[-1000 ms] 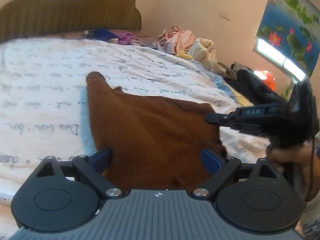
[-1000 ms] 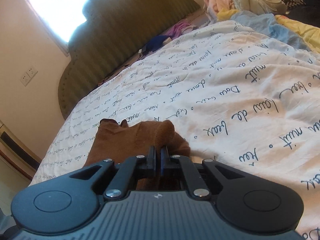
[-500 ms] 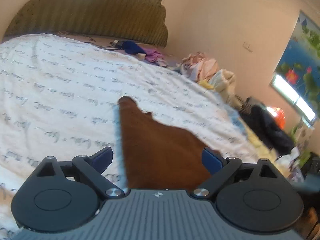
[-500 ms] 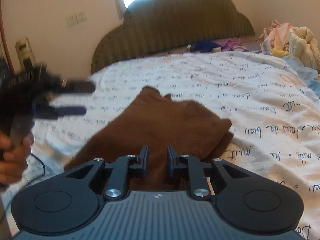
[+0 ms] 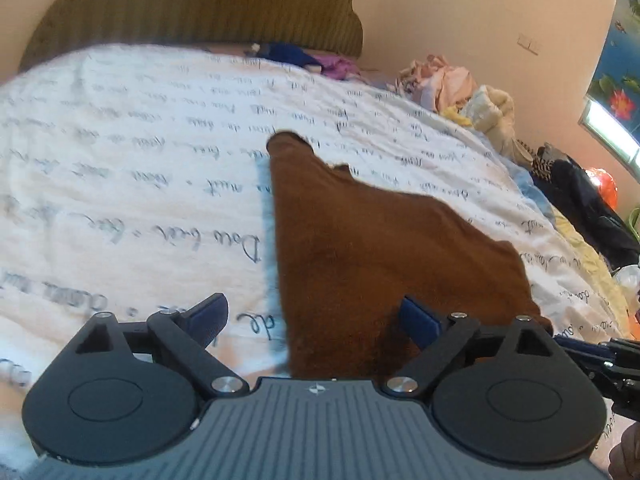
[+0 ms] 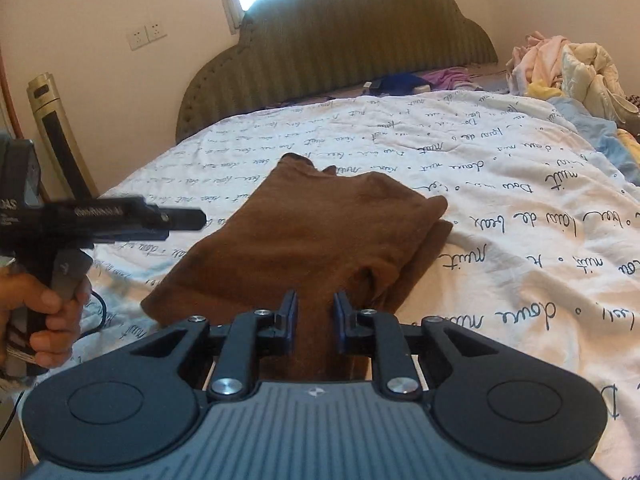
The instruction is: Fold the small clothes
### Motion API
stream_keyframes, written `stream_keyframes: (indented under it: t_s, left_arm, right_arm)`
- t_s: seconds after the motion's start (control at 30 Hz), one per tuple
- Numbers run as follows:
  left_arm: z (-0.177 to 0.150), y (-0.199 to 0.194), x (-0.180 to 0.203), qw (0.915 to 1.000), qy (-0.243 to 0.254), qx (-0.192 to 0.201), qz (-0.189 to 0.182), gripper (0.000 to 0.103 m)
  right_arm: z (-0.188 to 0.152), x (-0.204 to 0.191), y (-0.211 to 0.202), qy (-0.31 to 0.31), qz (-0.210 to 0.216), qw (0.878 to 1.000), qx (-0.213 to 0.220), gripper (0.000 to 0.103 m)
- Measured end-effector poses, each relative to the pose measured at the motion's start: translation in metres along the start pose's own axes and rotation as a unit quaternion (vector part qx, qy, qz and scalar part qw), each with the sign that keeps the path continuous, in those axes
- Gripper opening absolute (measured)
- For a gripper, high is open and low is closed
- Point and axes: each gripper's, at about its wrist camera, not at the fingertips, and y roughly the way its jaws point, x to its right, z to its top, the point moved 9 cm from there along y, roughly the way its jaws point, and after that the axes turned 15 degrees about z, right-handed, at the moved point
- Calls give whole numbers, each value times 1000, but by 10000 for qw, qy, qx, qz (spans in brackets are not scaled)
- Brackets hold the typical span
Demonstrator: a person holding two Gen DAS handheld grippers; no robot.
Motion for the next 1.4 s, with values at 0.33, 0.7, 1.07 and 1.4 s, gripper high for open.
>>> stream_keyframes:
  t_s: [0.33, 0.7, 1.07, 1.4]
  left_arm:
    - [-79, -7, 40, 9943, 815, -637, -249, 96]
    - [-71, -36, 20, 9935, 928, -351, 565, 100]
    - [-90, -41, 30, 9907, 921, -531, 845, 100]
    - [-90, -34, 16, 9858, 816, -560, 1354, 100]
  right_arm:
    - [-15, 3, -7, -41, -322, 9991, -268, 19]
    - [-38, 2, 30, -167, -767, 9938, -787, 66]
    - [-54, -24, -6, 236, -880, 9954, -304, 70]
    - [-49, -21, 33, 437, -1158, 9914, -420, 90]
